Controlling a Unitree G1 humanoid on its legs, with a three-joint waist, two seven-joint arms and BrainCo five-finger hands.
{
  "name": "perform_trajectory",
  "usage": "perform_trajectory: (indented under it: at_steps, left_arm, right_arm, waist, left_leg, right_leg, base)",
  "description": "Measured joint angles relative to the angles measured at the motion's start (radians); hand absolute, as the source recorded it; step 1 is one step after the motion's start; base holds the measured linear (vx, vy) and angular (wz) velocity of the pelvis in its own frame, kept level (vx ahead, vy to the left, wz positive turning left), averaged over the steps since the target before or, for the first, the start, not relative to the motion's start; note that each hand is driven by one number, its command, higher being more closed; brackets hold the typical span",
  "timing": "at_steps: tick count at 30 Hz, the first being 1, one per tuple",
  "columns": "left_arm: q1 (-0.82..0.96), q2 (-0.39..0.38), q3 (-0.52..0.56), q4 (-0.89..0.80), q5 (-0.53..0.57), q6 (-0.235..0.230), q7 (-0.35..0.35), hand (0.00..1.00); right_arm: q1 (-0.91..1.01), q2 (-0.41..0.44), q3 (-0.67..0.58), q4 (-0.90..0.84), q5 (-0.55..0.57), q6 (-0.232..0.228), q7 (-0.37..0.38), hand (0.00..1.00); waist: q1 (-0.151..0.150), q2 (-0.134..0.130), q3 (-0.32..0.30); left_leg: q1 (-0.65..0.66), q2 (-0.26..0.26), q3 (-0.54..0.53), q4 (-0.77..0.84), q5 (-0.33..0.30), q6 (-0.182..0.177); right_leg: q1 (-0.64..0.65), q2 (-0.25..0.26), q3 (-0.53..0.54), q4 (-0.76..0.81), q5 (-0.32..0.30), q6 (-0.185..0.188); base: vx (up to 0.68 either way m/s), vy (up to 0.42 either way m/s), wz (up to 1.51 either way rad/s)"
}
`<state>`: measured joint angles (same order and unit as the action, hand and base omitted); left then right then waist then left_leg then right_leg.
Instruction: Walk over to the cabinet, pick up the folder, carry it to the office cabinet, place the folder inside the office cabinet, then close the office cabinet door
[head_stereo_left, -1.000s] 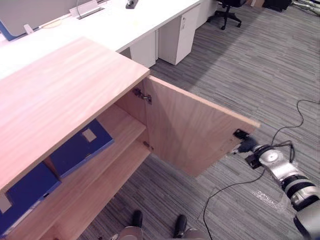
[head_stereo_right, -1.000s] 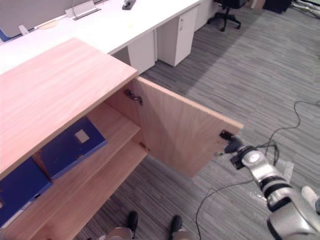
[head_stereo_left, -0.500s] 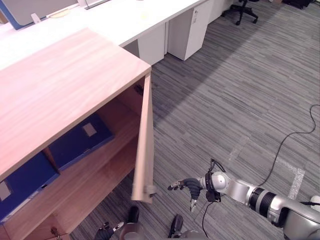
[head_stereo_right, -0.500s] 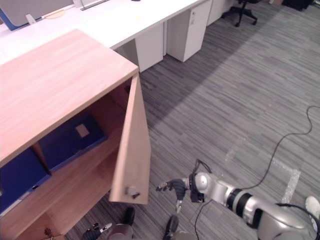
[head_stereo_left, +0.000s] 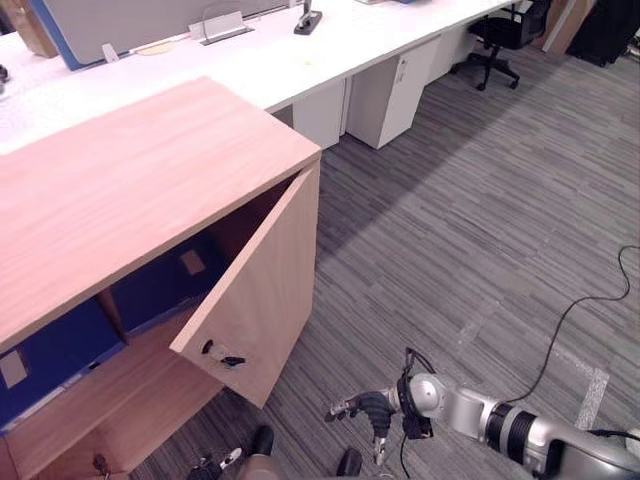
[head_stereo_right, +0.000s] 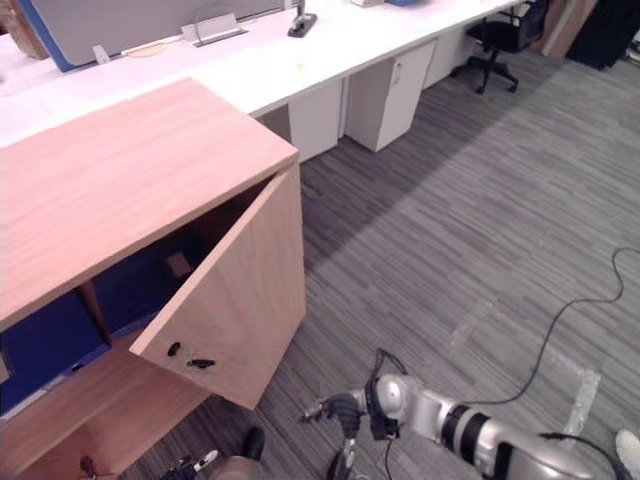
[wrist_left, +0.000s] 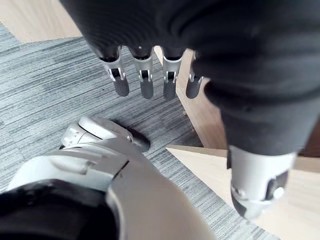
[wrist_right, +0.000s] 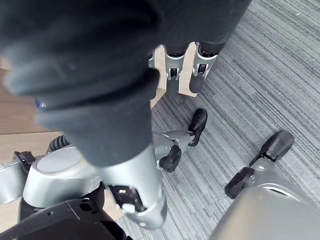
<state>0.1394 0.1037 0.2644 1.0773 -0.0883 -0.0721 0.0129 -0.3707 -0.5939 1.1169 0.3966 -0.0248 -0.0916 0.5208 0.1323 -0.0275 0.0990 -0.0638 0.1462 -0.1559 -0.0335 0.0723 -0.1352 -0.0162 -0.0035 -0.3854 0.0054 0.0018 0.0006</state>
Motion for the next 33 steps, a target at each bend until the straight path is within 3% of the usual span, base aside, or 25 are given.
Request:
perform_trajectory:
  at_steps: [2,4,7,8,9,11,12,14,15,18,20,21,22,24,25,27,29,30,31,33]
  left_arm:
    - [-0.001,0.002,0.022,0.015,0.001,0.001,0.001,0.00]
    - [-0.005,0.001,0.044,0.015,0.001,0.002,0.005,0.00]
    - [0.008,-0.018,0.114,0.036,0.006,0.006,0.051,0.00]
    - [0.020,-0.026,0.165,0.055,0.007,0.013,0.073,0.00]
    - [0.029,-0.036,0.206,0.078,0.009,0.022,0.098,0.00]
    - [0.037,-0.049,0.254,0.093,0.006,0.028,0.119,0.00]
    - [0.045,-0.060,0.271,0.094,0.005,0.035,0.135,0.00]
    - [0.052,-0.061,0.275,0.104,0.008,0.037,0.154,0.00]
    - [0.056,-0.056,0.276,0.110,0.005,0.038,0.162,0.00]
    - [0.064,-0.053,0.258,0.115,-0.001,0.035,0.172,0.00]
    - [0.066,-0.050,0.237,0.116,-0.010,0.032,0.184,0.00]
    - [0.072,-0.048,0.212,0.116,-0.016,0.030,0.191,0.00]
    - [0.074,-0.045,0.202,0.114,-0.020,0.028,0.195,0.00]
    - [0.074,-0.035,0.178,0.109,-0.021,0.024,0.198,0.00]
    - [0.074,-0.034,0.178,0.109,-0.020,0.024,0.199,0.00]
    - [0.074,-0.032,0.175,0.108,-0.016,0.024,0.202,0.00]
    - [0.072,-0.023,0.156,0.102,-0.004,0.022,0.204,0.00]
    - [0.070,-0.014,0.151,0.101,0.003,0.021,0.205,0.00]
    - [0.068,-0.013,0.149,0.101,0.003,0.019,0.205,0.00]
    - [0.073,-0.028,0.143,0.103,0.002,0.016,0.206,0.00]
  right_arm:
    - [0.029,0.078,-0.056,0.110,0.002,-0.002,-0.015,0.00]
    - [0.086,0.178,-0.210,0.268,0.002,-0.002,-0.077,0.00]
    - [0.178,0.368,-0.638,0.534,-0.011,0.003,-0.272,0.00]
    - [0.202,0.467,-0.933,0.639,-0.013,0.005,-0.366,0.00]
    - [0.215,0.531,-1.187,0.708,0.046,0.005,-0.473,0.00]
    - [0.258,0.560,-1.390,0.741,0.125,0.008,-0.580,0.00]
    - [0.328,0.561,-1.455,0.762,0.208,0.024,-0.674,0.00]
    - [0.423,0.580,-1.490,0.783,0.281,0.042,-0.746,0.00]
    - [0.465,0.599,-1.509,0.780,0.353,0.046,-0.767,0.00]
    - [0.473,0.605,-1.510,0.779,0.385,0.044,-0.777,0.00]
    - [0.470,0.605,-1.507,0.767,0.351,0.046,-0.776,0.00]
    - [0.471,0.606,-1.507,0.746,0.348,0.048,-0.775,0.00]
    - [0.472,0.605,-1.501,0.737,0.345,0.049,-0.775,0.00]
    - [0.475,0.606,-1.461,0.713,0.336,0.047,-0.776,0.00]
    - [0.476,0.606,-1.455,0.711,0.336,0.047,-0.778,0.00]
    - [0.476,0.605,-1.439,0.701,0.335,0.046,-0.779,0.00]
    - [0.477,0.608,-1.432,0.696,0.317,0.046,-0.778,0.00]
    - [0.478,0.612,-1.417,0.698,0.301,0.048,-0.778,0.00]
    - [0.476,0.612,-1.407,0.697,0.291,0.049,-0.778,0.00]
    - [0.473,0.598,-1.397,0.687,0.252,0.051,-0.773,0.00]
  waist:
    - [0.016,-0.012,-0.003]
    - [0.020,-0.021,0.005]
    - [0.026,-0.020,0.008]
    - [0.022,-0.021,0.010]
    - [0.020,-0.023,0.010]
    - [0.010,-0.023,0.008]
    - [-0.011,-0.020,0.000]
    - [-0.038,-0.017,-0.019]
    - [-0.042,-0.029,-0.024]
    - [-0.051,-0.029,-0.031]
    - [-0.062,-0.032,-0.022]
    - [-0.065,-0.030,-0.020]
    - [-0.068,-0.028,-0.018]
    - [-0.081,-0.027,-0.012]
    - [-0.082,-0.027,-0.012]
    - [-0.092,-0.027,-0.012]
    - [-0.096,-0.042,-0.011]
    - [-0.095,-0.065,-0.014]
    - [-0.089,-0.067,-0.013]
    - [-0.091,-0.040,-0.009]
  left_leg:
    - [-0.009,-0.003,-0.008,0.009,0.001,0.000]
    - [-0.060,-0.029,0.001,0.083,0.002,0.001]
    - [-0.109,-0.051,0.185,0.181,-0.016,0.070]
    - [-0.110,-0.036,0.275,0.203,-0.052,0.114]
    - [-0.108,-0.032,0.307,0.195,-0.055,0.118]
    - [-0.088,-0.045,0.335,0.142,-0.043,0.124]
    - [-0.046,-0.075,0.321,0.032,0.011,0.126]
    - [-0.008,-0.093,0.288,-0.061,0.071,0.114]
    - [-0.003,-0.105,0.273,-0.060,0.071,0.111]
    - [-0.002,-0.137,0.249,-0.060,0.058,0.125]
    - [0.028,-0.164,0.206,-0.061,0.030,0.143]
    - [0.054,-0.175,0.174,-0.060,0.024,0.152]
    - [0.065,-0.180,0.155,-0.060,0.024,0.153]
    - [0.081,-0.178,0.079,-0.055,0.024,0.153]
    - [0.081,-0.178,0.057,-0.055,0.024,0.153]
    - [0.070,-0.179,-0.015,-0.054,0.026,0.143]
    - [0.058,-0.190,-0.057,-0.052,0.028,0.125]
    - [0.047,-0.204,-0.075,-0.052,0.029,0.113]
    - [0.046,-0.199,-0.076,-0.053,0.026,0.103]
    - [0.049,-0.145,-0.072,-0.052,0.032,0.076]
  right_leg:
    - [0.001,-0.002,-0.010,0.003,-0.002,-0.001]
    - [0.000,-0.026,-0.049,0.023,-0.019,-0.001]
    - [0.002,-0.067,-0.103,0.075,-0.062,0.002]
    - [0.004,-0.070,-0.111,0.084,-0.070,0.007]
    - [0.008,-0.073,-0.108,0.083,-0.071,0.010]
    - [0.010,-0.084,-0.107,0.075,-0.070,0.023]
    - [0.013,-0.101,-0.124,0.073,-0.068,0.035]
    - [0.027,-0.110,-0.165,0.070,-0.069,0.052]
    - [0.037,-0.121,-0.175,0.071,-0.064,0.056]
    - [0.042,-0.162,-0.203,0.112,-0.088,0.083]
    - [0.022,-0.238,-0.211,0.298,-0.152,0.086]
    - [-0.008,-0.285,-0.174,0.449,-0.164,0.061]
    - [-0.029,-0.298,-0.123,0.522,-0.161,0.045]
    - [-0.079,-0.248,0.127,0.557,-0.218,0.049]
    - [-0.085,-0.230,0.184,0.538,-0.221,0.055]
    - [-0.103,-0.164,0.398,0.464,-0.224,0.061]
    - [-0.097,-0.139,0.492,0.387,-0.215,0.064]
    - [-0.083,-0.157,0.496,0.346,-0.230,0.102]
    - [-0.078,-0.159,0.493,0.319,-0.244,0.103]
    - [-0.058,-0.110,0.462,0.284,-0.234,0.083]
  base:
    - [0.00,0.008,0.25]
    - [-0.01,0.046,0.60]
    - [-0.03,0.122,0.58]
    - [-0.04,0.120,0.14]
    - [-0.03,0.090,0.07]
    - [0.05,0.062,0.20]
    - [0.11,0.083,0.50]
    - [0.15,0.055,0.61]
    - [0.15,0.035,0.40]
    - [0.10,0.060,0.33]
    - [0.11,0.145,0.69]
    - [0.07,0.132,0.69]
    - [0.07,0.159,0.92]
    - [0.05,0.089,1.03]
    - [0.03,0.011,0.98]
    - [0.02,-0.053,0.91]
    - [0.03,-0.170,0.84]
    - [0.02,-0.211,0.66]
    - [0.03,-0.253,0.35]
    - [0.05,-0.286,0.16]
